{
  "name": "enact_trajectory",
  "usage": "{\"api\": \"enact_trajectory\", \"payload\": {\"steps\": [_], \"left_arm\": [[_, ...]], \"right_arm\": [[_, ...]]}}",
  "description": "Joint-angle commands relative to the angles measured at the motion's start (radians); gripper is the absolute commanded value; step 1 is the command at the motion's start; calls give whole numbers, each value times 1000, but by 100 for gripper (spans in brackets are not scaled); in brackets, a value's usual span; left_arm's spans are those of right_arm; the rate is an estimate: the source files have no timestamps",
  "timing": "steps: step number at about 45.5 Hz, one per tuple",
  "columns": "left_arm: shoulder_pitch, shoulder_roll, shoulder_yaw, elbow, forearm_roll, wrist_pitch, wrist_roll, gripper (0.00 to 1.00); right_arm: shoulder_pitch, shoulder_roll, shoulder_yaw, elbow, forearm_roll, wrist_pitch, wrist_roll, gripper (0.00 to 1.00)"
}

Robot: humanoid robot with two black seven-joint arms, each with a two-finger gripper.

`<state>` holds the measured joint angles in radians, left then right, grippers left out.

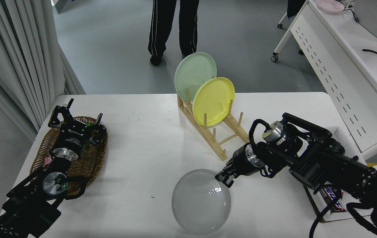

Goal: Place the plate on the table

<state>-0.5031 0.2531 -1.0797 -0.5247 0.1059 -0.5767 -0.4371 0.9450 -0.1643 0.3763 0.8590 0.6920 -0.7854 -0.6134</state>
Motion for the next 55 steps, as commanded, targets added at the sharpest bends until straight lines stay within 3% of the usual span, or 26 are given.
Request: {"api": "enact_trajectory", "payload": {"steps": [1, 25, 26, 30, 31, 44, 53, 55], "left_arm": [[0, 0, 0, 0, 0, 0, 0, 100], [0, 0, 0, 0, 0, 0, 0, 100], [0, 0, 0, 0, 0, 0, 0, 100], [0, 0, 0, 0, 0, 0, 0, 100], [0, 0, 0, 0, 0, 0, 0, 100], [0, 0, 0, 0, 0, 0, 0, 100], [0, 0, 0, -1, 0, 0, 0, 100], [0, 0, 0, 0, 0, 0, 0, 100]], "right_arm": [[0, 14, 6, -20, -19, 0, 0, 0], [0, 22, 9, -34, -6, 0, 1, 0], [1, 22, 9, -34, -8, 0, 1, 3], [1, 22, 10, -34, -8, 0, 1, 34], [0, 22, 10, -34, -8, 0, 1, 37], [5, 22, 12, -35, -12, 0, 1, 47], [11, 22, 27, -29, -11, 0, 1, 94], [14, 22, 27, -23, -11, 0, 1, 99]]}}
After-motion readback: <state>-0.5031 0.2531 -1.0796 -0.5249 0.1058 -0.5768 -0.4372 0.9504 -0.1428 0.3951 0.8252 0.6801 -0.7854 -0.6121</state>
